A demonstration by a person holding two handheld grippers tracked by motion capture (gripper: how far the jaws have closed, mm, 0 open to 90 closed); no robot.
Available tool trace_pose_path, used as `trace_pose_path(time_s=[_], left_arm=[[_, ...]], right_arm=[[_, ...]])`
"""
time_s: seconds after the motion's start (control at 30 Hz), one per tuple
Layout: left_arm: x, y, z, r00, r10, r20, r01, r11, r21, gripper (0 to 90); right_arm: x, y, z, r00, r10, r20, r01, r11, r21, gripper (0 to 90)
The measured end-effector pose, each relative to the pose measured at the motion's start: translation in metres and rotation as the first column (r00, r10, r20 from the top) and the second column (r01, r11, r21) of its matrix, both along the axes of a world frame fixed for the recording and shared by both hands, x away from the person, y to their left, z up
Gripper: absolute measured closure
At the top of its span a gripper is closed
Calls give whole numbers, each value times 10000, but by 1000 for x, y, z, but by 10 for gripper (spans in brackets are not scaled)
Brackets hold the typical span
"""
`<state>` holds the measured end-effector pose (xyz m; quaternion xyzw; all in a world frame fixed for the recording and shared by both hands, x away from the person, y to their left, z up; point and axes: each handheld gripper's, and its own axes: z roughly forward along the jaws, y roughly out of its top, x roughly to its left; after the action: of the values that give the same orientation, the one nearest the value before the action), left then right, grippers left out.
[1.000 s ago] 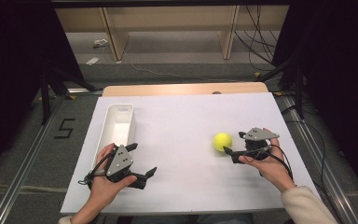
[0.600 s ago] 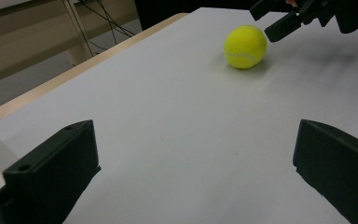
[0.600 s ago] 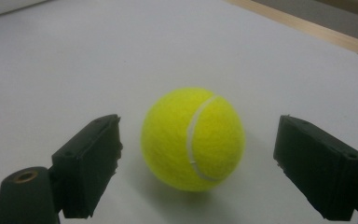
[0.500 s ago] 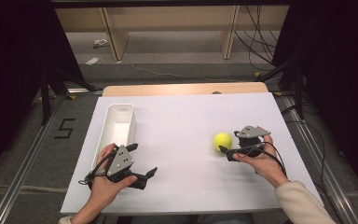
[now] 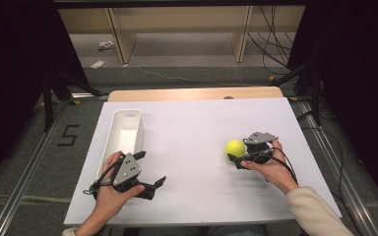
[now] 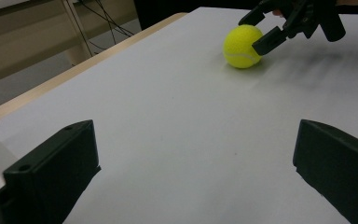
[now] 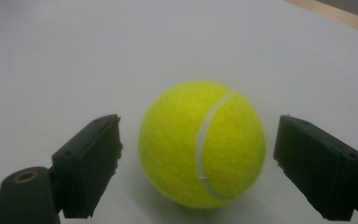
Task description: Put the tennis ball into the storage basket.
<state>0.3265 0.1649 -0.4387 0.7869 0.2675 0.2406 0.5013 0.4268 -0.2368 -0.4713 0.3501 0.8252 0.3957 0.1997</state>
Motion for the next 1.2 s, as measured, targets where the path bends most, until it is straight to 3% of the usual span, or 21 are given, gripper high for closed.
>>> trace_pose_path(time_s=[0.73,0.83,1.2], left_arm=[[0,1,0,10000,-27,30,27,10000,4,0],[0,1,0,10000,-47,29,47,10000,17,0],[0,1,1,10000,-42,44,42,10000,5,0]], right_arm=[[13,9,-15,9988,-1,-495,-16,9994,-339,185],[13,8,-13,9993,-99,-366,88,9995,-296,243],[13,8,-7,9997,8,-225,-12,9998,-195,258]])
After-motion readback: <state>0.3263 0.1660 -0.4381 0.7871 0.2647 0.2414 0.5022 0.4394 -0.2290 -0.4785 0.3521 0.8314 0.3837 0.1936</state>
